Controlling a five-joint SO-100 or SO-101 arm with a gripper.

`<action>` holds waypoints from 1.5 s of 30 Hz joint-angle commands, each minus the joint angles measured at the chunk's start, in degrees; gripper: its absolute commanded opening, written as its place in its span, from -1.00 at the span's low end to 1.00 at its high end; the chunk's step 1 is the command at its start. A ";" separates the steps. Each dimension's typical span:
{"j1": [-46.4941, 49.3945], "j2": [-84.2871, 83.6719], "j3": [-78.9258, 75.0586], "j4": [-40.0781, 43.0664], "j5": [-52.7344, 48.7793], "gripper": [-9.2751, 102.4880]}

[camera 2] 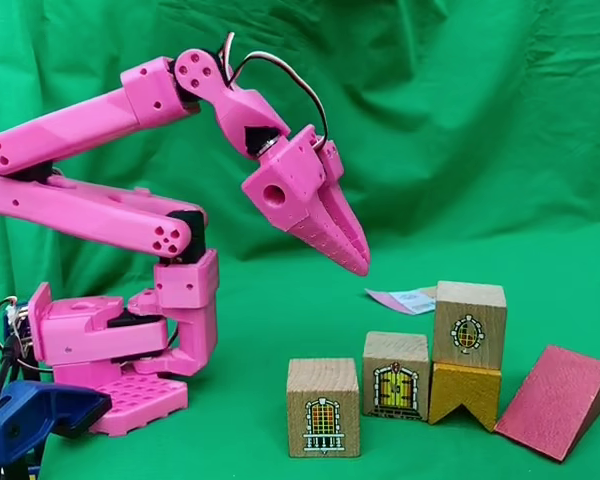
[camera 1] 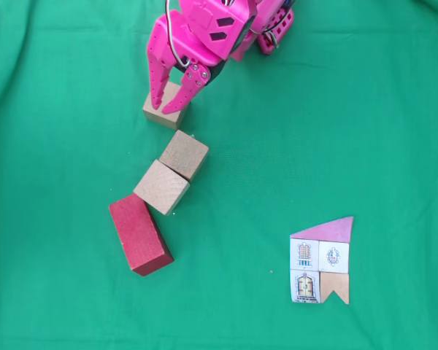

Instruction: Grasp some building blocks and build the house on the picture.

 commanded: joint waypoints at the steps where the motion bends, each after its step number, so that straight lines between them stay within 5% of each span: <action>1: 0.70 -0.09 -1.93 0.18 -3.87 -0.84; 23: -1.58 -12.39 -4.13 0.70 -8.17 -0.84; 34: -1.58 -12.48 -8.88 16.79 -13.18 -0.84; 45: -1.23 -18.90 -9.05 16.52 -13.27 -0.84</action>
